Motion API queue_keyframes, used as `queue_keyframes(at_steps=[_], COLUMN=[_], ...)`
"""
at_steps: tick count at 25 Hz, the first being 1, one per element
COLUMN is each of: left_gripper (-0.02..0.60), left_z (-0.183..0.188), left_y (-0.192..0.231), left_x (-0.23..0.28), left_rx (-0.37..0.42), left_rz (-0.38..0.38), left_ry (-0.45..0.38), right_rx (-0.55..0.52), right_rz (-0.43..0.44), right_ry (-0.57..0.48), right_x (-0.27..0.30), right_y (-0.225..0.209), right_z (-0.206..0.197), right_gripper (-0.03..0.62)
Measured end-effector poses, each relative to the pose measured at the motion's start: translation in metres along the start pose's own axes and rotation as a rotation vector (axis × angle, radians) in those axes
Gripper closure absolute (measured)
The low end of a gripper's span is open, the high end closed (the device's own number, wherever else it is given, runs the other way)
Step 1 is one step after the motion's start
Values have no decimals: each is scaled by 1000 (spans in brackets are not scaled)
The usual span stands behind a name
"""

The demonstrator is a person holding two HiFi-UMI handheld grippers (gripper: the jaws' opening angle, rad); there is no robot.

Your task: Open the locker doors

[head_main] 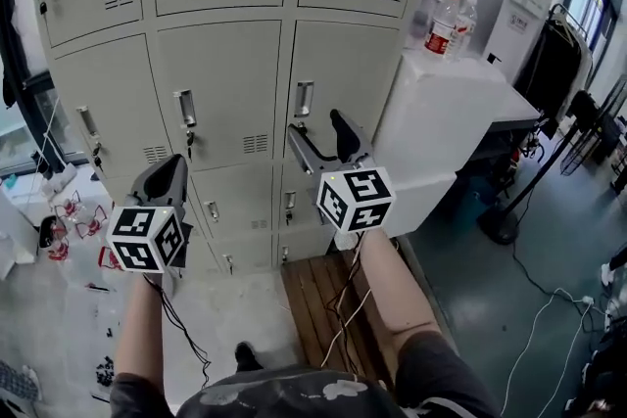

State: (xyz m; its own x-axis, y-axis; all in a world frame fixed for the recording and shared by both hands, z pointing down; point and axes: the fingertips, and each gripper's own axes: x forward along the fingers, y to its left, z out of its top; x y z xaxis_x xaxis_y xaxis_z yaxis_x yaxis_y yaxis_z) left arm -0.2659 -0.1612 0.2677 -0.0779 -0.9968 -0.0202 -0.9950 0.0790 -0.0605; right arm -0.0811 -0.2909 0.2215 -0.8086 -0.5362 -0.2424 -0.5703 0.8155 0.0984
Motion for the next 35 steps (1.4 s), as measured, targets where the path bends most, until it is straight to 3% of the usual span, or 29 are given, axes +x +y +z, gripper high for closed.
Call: queue_keyframes(at_steps=[6,13,20,28,35], left_gripper=[574,574,574,574,574], left_z=[38,102,142,181,203], left_y=[31,47,49,54,52], left_x=[50,100,125,139,153], left_rx=[35,122,149,152,155], left_rz=[-65,-152,-226,-201,-163], left_ry=[-67,-160,-215,-259,-257], right_rx=[-82,-194,-209,-318,-321], right_rz=[-64,-75,-102,-90,-68], right_ry=[-113,-197,-223,-183,-172], right_x=[53,95,123,159,198], right_y=[-16,-22,-40,-57,-93], right_z=[50,123,181,227,261], right_gripper=[269,270,270,270,270])
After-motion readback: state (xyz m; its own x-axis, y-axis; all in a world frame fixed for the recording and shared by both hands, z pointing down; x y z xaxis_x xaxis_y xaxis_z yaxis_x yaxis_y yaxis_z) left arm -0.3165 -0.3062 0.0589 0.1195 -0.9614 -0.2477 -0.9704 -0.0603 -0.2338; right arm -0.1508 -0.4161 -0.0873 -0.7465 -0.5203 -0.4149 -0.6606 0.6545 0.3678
